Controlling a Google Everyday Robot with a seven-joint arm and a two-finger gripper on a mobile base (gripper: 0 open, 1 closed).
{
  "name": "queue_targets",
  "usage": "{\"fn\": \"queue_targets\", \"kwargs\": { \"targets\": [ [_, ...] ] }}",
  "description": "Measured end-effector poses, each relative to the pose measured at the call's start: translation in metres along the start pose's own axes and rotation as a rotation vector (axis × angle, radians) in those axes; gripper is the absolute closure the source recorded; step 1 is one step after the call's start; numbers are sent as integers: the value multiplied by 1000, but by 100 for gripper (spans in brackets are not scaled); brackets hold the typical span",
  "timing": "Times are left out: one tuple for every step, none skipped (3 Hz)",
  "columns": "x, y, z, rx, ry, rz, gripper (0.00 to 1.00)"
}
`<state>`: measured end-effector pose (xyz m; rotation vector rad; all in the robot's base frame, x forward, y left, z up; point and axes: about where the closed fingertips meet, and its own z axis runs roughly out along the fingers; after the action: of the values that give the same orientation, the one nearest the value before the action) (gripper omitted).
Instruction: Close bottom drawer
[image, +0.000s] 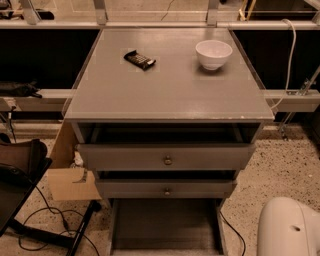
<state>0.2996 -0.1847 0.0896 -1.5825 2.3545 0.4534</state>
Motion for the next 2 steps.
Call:
{"fn": "queue_targets", "kwargs": {
  "targets": [
    [-22,-14,17,29,-47,-40,100],
    [-43,-34,17,53,-63,-69,100]
  ]
}}
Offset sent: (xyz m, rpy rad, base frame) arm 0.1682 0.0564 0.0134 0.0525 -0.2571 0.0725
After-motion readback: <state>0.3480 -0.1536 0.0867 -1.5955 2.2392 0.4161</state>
